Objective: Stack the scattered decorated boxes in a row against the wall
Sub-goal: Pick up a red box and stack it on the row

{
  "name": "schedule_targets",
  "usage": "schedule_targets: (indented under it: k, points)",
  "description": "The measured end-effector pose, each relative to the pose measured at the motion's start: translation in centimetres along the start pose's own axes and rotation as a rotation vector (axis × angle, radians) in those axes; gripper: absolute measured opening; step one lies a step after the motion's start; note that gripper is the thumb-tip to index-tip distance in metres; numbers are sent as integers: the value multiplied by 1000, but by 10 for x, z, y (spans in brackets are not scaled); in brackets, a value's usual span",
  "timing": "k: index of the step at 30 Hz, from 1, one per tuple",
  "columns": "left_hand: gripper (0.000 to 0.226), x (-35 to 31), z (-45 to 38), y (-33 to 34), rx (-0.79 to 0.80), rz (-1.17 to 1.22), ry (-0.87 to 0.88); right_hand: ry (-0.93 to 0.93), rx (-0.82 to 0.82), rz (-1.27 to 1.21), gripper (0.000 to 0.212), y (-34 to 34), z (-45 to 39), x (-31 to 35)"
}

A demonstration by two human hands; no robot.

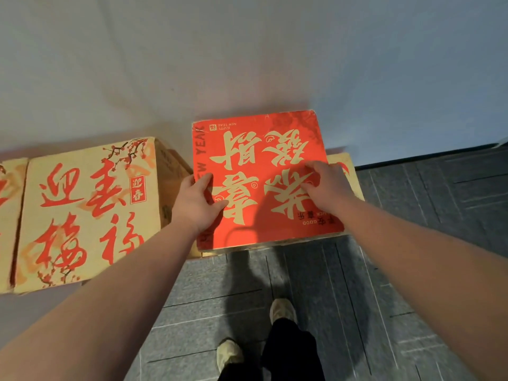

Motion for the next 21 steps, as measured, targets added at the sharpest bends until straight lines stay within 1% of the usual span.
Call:
schedule_targets:
  k: [7, 21]
  points:
    - [74, 10, -8, 8, -11, 14, 10, 12, -39, 10, 49, 13, 0, -2]
    - [75, 36, -8, 15, -25, 8, 46, 3, -31, -15, 49, 30, 9, 10]
Point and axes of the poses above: each hand's wrist, its own z-axis away from the middle knuckle, its own y-axis out of the palm, x = y × z, the point moved 8 cm from there along -z, towards the middle knuckle, and after that the axes turned 11 degrees about -z, right-handed, at the moved point
